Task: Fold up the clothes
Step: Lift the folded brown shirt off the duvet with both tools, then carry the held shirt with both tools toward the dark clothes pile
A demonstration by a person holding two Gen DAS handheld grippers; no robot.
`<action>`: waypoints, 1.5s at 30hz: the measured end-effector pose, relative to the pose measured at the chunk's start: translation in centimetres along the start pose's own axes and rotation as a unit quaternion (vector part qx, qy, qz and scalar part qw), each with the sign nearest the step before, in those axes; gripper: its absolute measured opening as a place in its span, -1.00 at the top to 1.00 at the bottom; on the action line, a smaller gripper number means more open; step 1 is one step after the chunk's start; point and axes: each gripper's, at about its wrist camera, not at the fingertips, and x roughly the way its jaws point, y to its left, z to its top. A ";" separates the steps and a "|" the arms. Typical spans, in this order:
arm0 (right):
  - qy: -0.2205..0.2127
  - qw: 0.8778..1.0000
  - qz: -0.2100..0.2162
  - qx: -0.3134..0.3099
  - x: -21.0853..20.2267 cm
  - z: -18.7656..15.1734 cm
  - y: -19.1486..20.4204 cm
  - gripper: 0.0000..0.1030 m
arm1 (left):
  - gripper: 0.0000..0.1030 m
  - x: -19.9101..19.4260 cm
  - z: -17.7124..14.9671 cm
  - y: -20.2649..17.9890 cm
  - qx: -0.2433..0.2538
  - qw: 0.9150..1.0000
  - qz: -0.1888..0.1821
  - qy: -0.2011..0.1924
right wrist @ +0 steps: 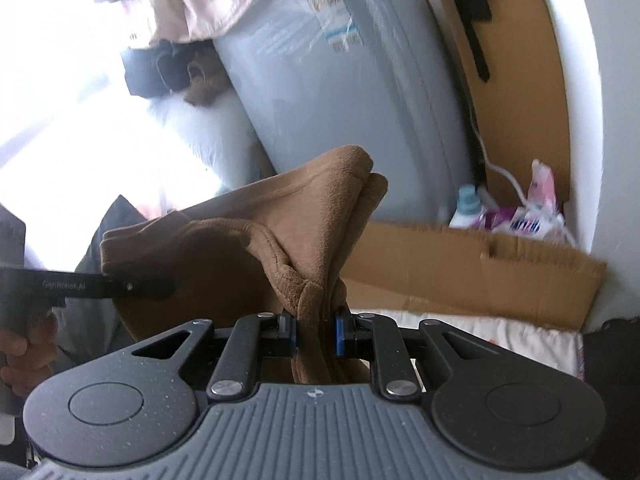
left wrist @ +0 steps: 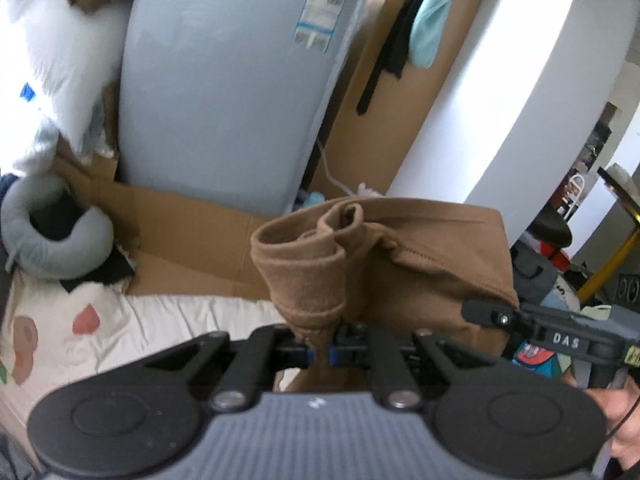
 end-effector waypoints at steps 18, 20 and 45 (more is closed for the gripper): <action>-0.047 0.998 -0.023 -0.042 -14.2 10.1 2.7 0.69 | 0.86 -8.5 4.6 -10.0 0.021 0.997 -0.043 -0.054; -0.050 0.998 -0.026 -0.039 -15.6 10.1 2.1 0.69 | 0.86 -8.5 4.6 -11.0 0.021 0.997 -0.052 -0.053; -0.084 0.984 -0.156 0.015 -30.0 0.6 -11.3 0.69 | 0.86 4.3 -2.1 -23.3 0.094 0.971 -0.216 0.026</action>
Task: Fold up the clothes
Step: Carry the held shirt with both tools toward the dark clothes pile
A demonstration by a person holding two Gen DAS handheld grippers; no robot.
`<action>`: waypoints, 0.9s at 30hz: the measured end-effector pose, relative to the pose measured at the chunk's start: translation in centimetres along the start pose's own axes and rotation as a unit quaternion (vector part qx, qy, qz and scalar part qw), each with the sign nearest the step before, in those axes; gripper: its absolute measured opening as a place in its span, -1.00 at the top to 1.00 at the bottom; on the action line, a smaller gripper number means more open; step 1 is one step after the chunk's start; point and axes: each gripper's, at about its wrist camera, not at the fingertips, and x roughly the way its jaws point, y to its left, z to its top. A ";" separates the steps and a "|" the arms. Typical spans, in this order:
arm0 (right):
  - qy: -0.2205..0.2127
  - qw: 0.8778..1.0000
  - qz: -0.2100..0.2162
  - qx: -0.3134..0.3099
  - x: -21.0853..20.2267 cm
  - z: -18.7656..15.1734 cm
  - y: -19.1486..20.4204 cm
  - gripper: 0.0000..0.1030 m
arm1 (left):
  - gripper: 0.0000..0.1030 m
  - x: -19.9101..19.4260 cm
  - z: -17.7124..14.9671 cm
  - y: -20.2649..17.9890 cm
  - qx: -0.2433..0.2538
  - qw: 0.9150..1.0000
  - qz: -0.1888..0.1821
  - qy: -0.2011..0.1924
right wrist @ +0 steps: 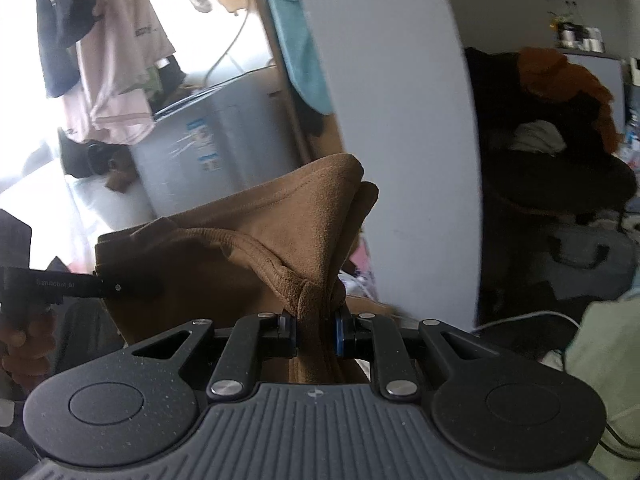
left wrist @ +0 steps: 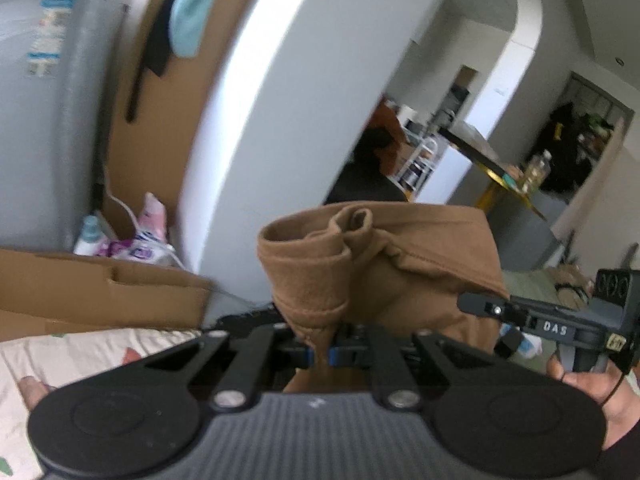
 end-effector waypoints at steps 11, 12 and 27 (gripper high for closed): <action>0.001 0.998 -0.057 0.032 0.5 -5.3 -6.5 0.69 | 0.86 7.9 -4.2 1.1 -0.001 0.998 -0.060 0.032; 0.001 0.998 -0.060 0.033 0.7 -5.8 -7.0 0.69 | 0.86 8.5 -4.5 1.2 0.000 0.997 -0.062 0.036; 0.037 0.990 -0.117 0.071 5.5 -13.7 -14.0 0.69 | 0.86 17.5 -9.1 3.7 0.030 0.989 -0.101 0.101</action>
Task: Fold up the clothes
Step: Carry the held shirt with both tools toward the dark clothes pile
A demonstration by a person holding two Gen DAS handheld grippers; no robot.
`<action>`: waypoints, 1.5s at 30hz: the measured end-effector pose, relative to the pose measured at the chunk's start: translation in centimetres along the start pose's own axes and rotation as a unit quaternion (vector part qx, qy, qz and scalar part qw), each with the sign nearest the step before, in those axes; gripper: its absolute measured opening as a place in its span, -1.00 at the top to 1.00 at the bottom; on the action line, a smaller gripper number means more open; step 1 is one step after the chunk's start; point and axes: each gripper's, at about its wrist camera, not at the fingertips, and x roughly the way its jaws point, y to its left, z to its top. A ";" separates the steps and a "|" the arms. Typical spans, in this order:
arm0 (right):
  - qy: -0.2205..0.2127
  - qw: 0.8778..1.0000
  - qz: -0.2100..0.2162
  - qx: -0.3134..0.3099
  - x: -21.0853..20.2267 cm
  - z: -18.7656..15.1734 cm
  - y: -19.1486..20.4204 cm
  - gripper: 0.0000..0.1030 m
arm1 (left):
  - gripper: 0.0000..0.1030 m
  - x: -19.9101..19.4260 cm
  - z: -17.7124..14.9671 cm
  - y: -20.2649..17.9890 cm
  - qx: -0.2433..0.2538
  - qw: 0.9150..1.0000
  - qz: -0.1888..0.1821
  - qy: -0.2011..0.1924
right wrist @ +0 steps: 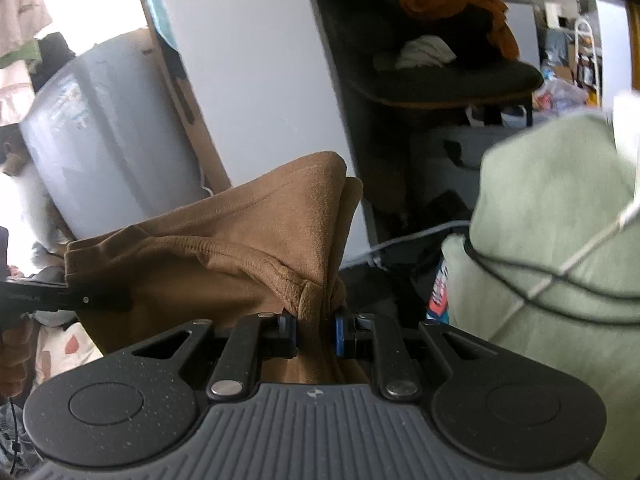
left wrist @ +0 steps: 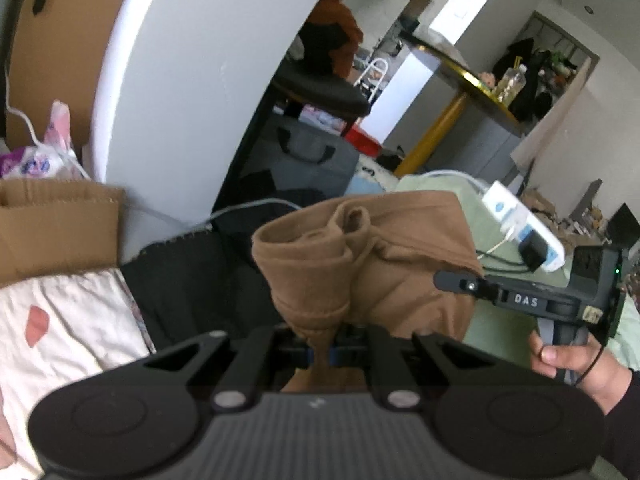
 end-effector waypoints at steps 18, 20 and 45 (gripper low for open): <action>0.020 0.999 -0.026 0.006 7.0 -3.9 -2.1 0.69 | 0.86 3.5 -2.0 3.4 0.033 0.999 -0.018 0.011; 0.025 0.999 -0.029 0.002 7.1 -4.1 -2.3 0.69 | 0.86 3.9 -2.2 3.6 0.030 0.999 -0.025 0.012; 0.066 0.993 -0.058 -0.081 17.6 -0.5 -2.5 0.68 | 0.87 11.5 1.2 11.9 -0.018 1.000 -0.005 -0.009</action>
